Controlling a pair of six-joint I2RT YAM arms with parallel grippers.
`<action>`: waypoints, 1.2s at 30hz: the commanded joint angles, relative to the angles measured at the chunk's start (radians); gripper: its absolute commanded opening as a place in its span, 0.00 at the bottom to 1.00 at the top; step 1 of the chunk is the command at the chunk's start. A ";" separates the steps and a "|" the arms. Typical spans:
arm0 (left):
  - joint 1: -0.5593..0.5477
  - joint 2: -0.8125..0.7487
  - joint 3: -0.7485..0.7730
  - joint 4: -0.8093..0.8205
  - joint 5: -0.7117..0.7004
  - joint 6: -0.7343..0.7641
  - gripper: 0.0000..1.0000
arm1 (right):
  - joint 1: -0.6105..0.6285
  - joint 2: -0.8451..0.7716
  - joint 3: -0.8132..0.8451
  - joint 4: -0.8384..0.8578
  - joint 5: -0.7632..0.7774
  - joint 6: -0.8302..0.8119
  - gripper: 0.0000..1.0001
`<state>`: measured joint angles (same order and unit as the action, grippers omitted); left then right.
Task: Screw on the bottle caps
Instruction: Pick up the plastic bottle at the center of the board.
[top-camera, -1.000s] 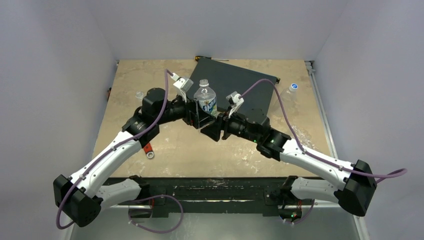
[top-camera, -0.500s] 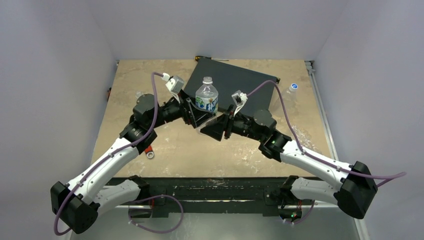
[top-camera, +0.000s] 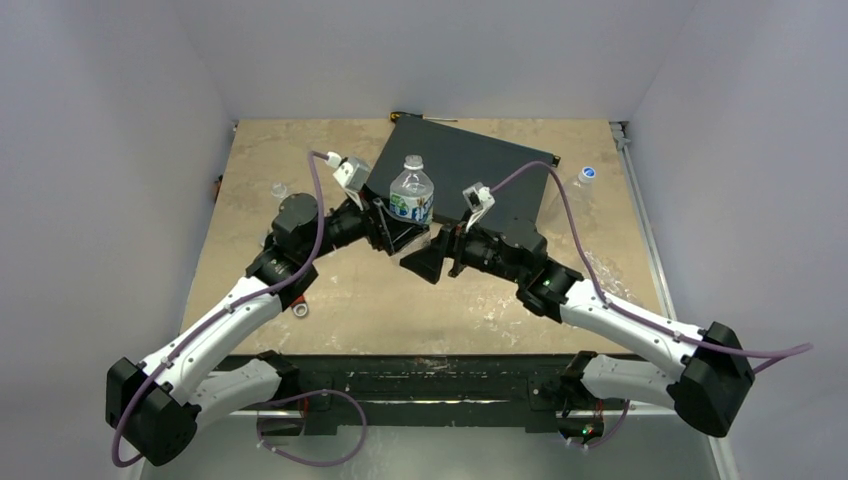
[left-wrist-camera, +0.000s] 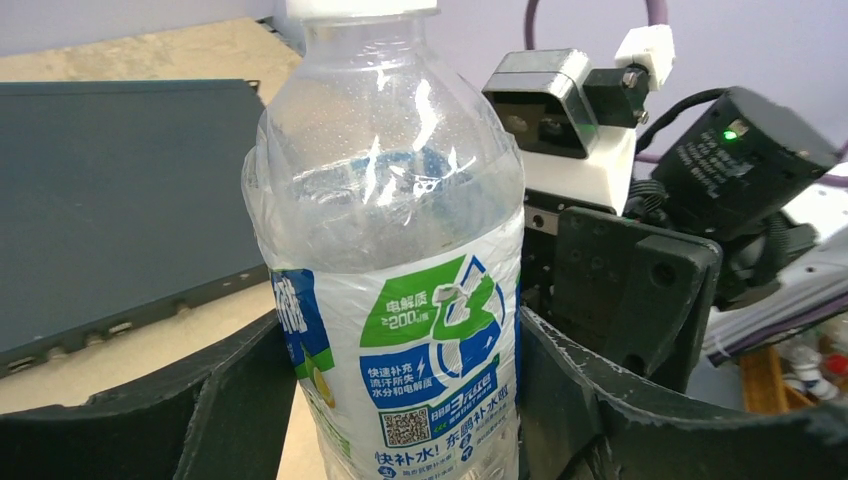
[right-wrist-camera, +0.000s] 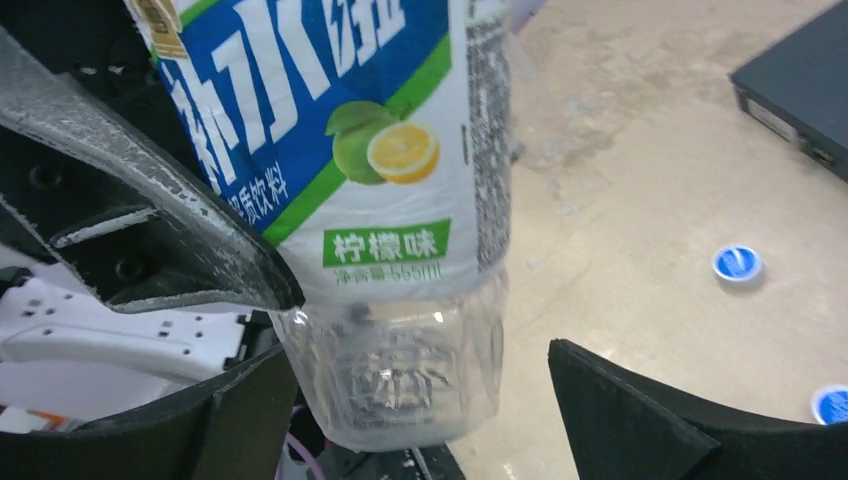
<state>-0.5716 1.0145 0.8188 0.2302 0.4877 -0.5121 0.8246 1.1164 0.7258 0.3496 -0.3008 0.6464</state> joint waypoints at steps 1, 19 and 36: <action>0.005 -0.006 0.029 -0.037 -0.085 0.149 0.46 | -0.002 -0.052 0.088 -0.219 0.185 -0.061 0.98; 0.038 -0.051 0.118 -0.275 -0.182 0.523 0.35 | -0.002 0.315 0.219 -0.562 0.593 -0.156 0.75; 0.038 -0.168 0.015 -0.335 -0.092 0.648 0.34 | -0.006 0.699 0.466 -0.620 0.660 -0.183 0.55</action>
<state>-0.5377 0.8772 0.8459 -0.1047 0.3641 0.0971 0.8234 1.7885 1.1362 -0.2321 0.3042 0.4702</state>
